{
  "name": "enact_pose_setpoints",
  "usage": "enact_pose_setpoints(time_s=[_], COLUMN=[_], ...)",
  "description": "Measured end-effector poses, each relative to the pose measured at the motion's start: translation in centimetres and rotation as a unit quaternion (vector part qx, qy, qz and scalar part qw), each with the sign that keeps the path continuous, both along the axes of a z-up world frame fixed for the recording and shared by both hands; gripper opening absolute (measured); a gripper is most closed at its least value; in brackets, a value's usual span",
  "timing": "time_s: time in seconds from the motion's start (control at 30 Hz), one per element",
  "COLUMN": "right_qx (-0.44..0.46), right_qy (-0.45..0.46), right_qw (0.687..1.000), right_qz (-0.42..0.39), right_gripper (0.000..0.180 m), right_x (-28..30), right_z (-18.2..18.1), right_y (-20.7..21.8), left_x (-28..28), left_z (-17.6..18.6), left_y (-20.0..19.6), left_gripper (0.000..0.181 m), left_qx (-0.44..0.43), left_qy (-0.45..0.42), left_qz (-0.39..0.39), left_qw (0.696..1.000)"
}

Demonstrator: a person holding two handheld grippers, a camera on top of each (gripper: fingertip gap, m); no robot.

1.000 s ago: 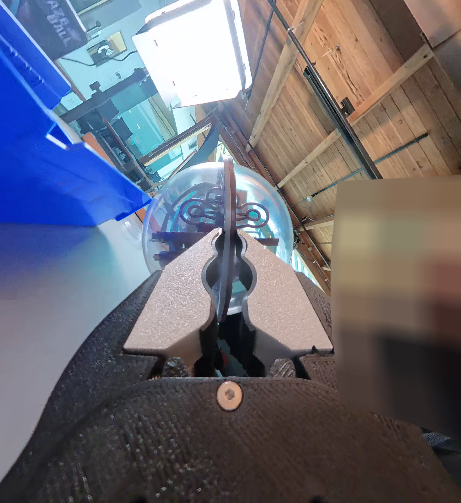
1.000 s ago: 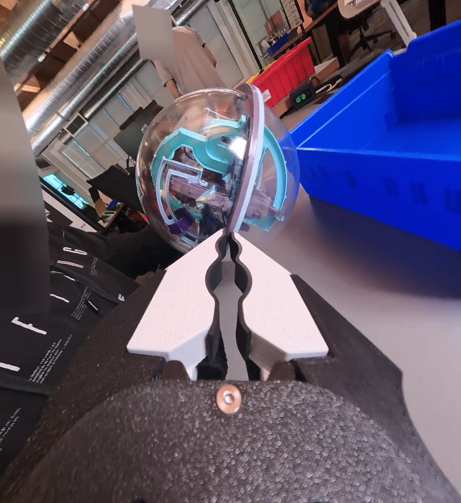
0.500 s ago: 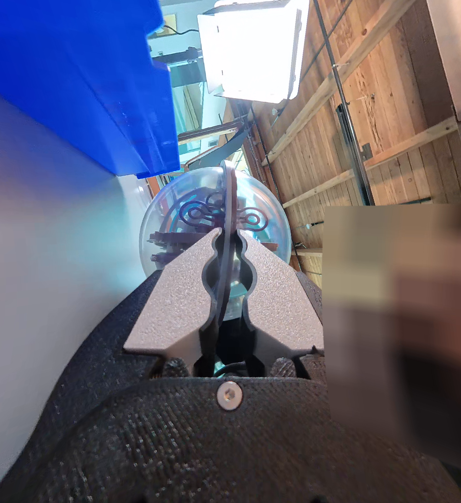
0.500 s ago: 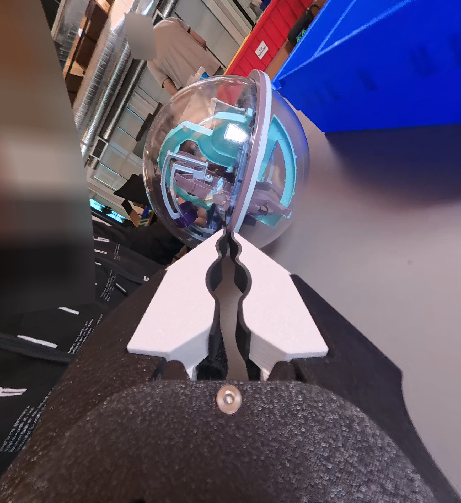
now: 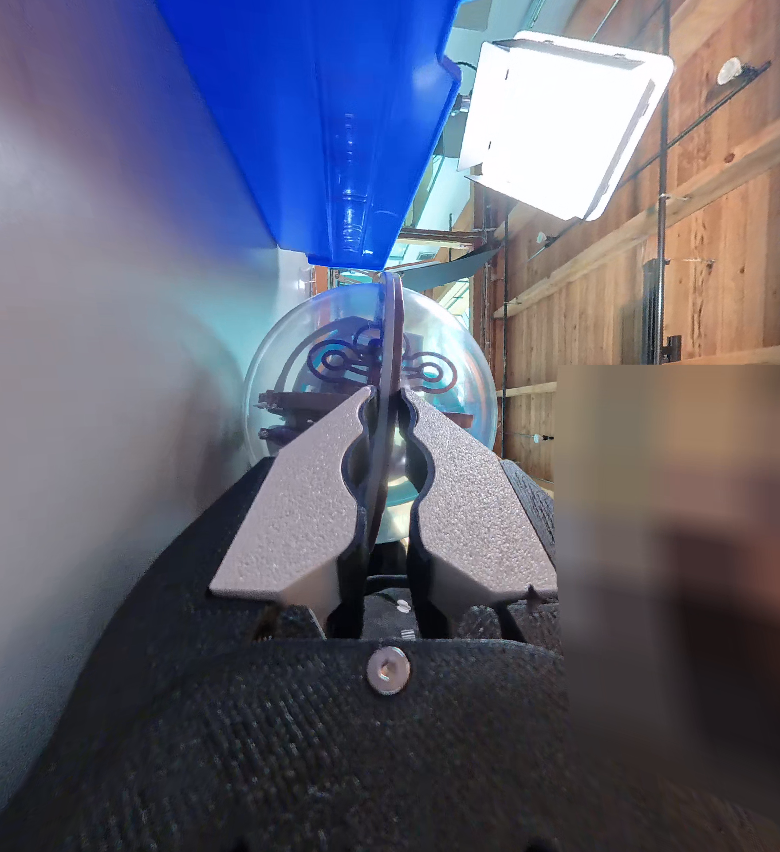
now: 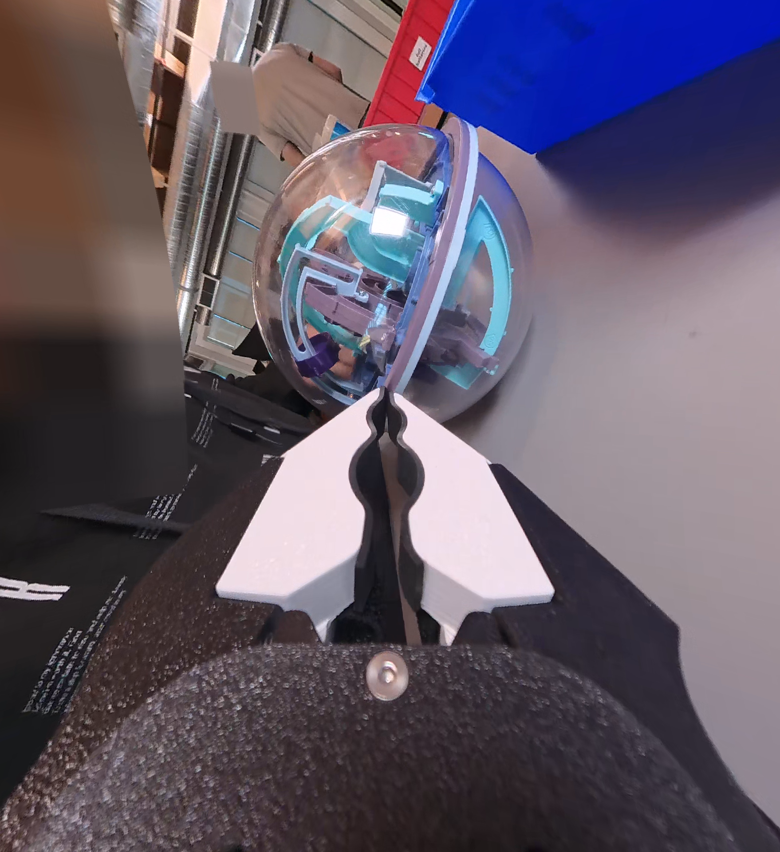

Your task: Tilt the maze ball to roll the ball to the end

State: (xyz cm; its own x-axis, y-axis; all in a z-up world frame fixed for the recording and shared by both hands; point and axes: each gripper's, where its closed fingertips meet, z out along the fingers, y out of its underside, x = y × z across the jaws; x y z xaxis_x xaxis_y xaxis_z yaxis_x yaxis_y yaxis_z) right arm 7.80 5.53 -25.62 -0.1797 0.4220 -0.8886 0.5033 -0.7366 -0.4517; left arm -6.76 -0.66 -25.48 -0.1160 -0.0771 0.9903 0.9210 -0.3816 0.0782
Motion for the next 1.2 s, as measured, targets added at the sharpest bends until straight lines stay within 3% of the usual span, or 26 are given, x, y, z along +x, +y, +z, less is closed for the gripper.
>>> enact_pose_setpoints(time_s=[0.23,0.5,0.67,1.2], right_qx=[0.010,0.122,0.178,0.223], right_qy=[0.017,0.036,0.040,0.028], right_qw=[1.000,0.992,0.982,0.971], right_qz=[0.009,-0.014,-0.046,-0.087], right_gripper=[0.000,0.022,0.026,0.000], right_x=[0.0,0.2,0.2,-0.1], right_z=[0.3,0.8,0.5,-0.4], right_y=[-0.3,-0.2,0.0,1.0], left_x=[-0.1,0.1,0.4,0.6], left_z=[-0.3,-0.2,0.2,0.6], left_y=[0.1,-0.1,-0.2,-0.2], left_gripper=[0.007,0.007,0.007,0.008], left_qx=[0.001,0.023,0.040,0.069], left_qy=[0.008,0.049,0.076,0.147], left_qz=[0.004,0.006,0.001,0.000], left_qw=[1.000,0.999,0.996,0.987])
